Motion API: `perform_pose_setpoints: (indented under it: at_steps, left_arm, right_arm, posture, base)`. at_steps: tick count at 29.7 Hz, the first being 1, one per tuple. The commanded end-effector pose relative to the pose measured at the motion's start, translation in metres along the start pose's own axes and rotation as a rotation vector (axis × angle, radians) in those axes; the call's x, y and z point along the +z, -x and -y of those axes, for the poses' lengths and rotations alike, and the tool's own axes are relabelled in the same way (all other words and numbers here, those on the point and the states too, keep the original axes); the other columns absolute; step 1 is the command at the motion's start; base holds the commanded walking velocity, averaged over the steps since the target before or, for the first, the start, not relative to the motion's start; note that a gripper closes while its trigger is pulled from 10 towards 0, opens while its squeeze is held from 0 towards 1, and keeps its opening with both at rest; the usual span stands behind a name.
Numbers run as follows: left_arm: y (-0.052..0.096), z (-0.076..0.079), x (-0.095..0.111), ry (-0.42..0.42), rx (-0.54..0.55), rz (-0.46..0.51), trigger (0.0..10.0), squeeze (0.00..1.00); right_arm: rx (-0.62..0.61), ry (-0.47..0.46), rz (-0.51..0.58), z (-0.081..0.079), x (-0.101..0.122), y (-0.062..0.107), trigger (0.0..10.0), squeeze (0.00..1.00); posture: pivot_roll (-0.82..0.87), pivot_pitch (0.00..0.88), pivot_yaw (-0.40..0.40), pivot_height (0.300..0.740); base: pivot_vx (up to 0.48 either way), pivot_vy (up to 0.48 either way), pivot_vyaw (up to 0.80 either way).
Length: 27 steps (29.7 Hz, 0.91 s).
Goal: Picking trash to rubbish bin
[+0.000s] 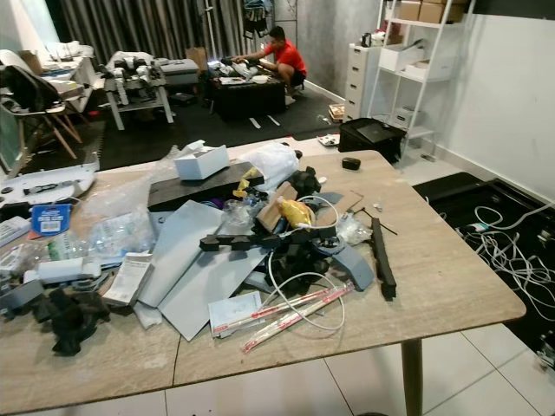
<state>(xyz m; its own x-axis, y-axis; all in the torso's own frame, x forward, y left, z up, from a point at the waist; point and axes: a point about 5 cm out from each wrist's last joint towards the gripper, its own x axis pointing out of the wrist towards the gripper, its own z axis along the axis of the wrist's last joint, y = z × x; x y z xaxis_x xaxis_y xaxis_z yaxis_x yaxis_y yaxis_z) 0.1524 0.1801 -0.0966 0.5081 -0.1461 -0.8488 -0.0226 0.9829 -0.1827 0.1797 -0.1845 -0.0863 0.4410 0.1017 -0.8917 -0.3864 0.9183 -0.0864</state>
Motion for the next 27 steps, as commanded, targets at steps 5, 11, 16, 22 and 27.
perform_pose_setpoints:
  at_steps: [5, 11, 16, 22, 27]
  left_arm:
    - [0.0000, 0.0022, -0.0076, -0.011, 0.003, -0.045, 10.0, 0.00]
    - [-0.0001, 0.0027, -0.0075, -0.023, 0.002, -0.048, 10.0, 0.00]
    - [-0.0005, 0.0037, -0.0068, -0.026, -0.001, -0.048, 10.0, 0.00]
    - [-0.0007, 0.0047, -0.0073, -0.030, -0.004, -0.049, 10.0, 0.00]
    - [-0.0007, 0.0056, -0.0080, -0.028, -0.006, -0.048, 10.0, 0.00]
  right_arm:
    - [-0.006, -0.003, -0.017, 0.0010, -0.0033, 0.0004, 10.0, 0.00]
    - [-0.008, -0.008, -0.017, 0.0013, -0.0039, 0.0005, 10.0, 0.00]
    - [-0.006, -0.012, -0.020, 0.0012, -0.0051, 0.0006, 10.0, 0.00]
    - [-0.005, -0.014, -0.021, 0.0009, -0.0060, 0.0007, 10.0, 0.00]
    - [-0.002, -0.016, -0.023, 0.0001, -0.0072, 0.0007, 10.0, 0.00]
  posture:
    - [-0.10, 0.087, 0.043, 0.740]
    - [-0.10, 0.087, 0.044, 0.740]
    - [-0.10, 0.087, 0.043, 0.740]
    - [-0.11, 0.089, 0.043, 0.740]
    - [-0.11, 0.092, 0.041, 0.740]
  base:
    - [-0.216, 0.000, 0.00]
    - [-0.377, 0.000, 0.00]
    - [-0.382, 0.000, 0.00]
    - [-0.374, 0.000, 0.00]
    - [-0.350, 0.000, 0.00]
